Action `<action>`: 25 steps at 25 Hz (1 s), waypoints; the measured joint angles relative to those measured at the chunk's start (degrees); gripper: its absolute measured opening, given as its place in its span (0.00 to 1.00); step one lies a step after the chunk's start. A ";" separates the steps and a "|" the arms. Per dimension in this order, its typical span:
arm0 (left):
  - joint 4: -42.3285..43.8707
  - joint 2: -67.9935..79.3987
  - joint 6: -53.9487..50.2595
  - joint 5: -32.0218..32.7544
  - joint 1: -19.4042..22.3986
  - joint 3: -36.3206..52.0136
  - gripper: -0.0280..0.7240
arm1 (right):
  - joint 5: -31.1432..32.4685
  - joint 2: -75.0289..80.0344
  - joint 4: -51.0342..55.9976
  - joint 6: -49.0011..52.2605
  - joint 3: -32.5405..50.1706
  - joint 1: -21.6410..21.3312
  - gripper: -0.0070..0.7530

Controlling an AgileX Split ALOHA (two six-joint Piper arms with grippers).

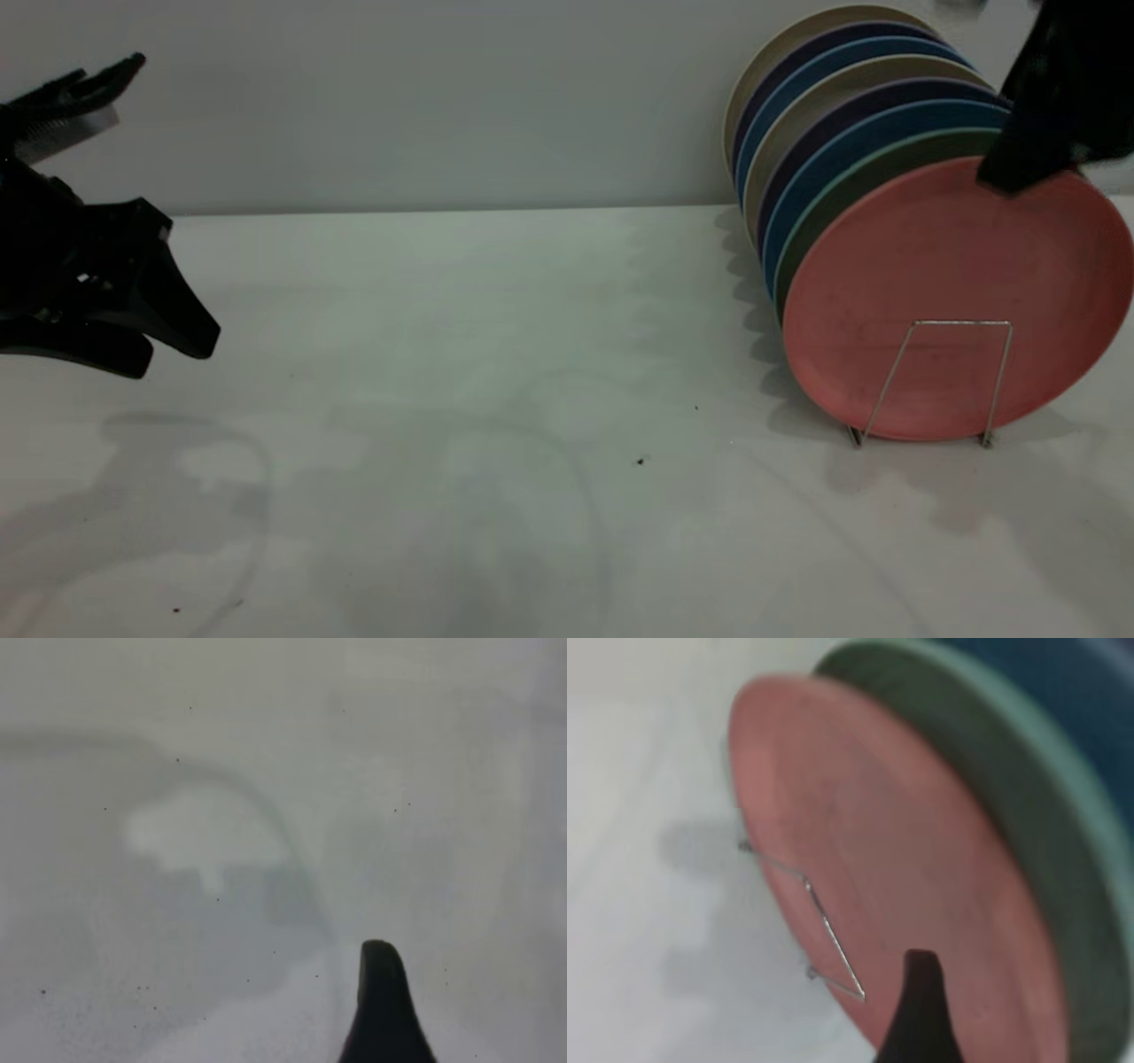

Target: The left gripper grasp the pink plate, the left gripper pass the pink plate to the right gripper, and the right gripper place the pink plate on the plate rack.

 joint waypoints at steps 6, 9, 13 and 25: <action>15.64 0.00 -13.99 2.63 0.00 -2.87 0.76 | 9.63 -5.32 -0.08 36.96 -0.11 -3.91 0.84; 28.67 0.00 -26.53 8.06 0.00 -6.82 0.75 | 16.66 -5.75 -0.87 48.07 -0.11 -7.03 0.79; 38.21 -2.12 -33.79 14.82 0.05 -9.90 0.72 | 25.58 -7.60 -1.53 51.08 -0.11 -8.15 0.76; 39.08 -24.52 -32.81 24.71 0.05 -7.21 0.63 | 41.91 -29.57 -3.73 54.81 -0.11 -8.26 0.76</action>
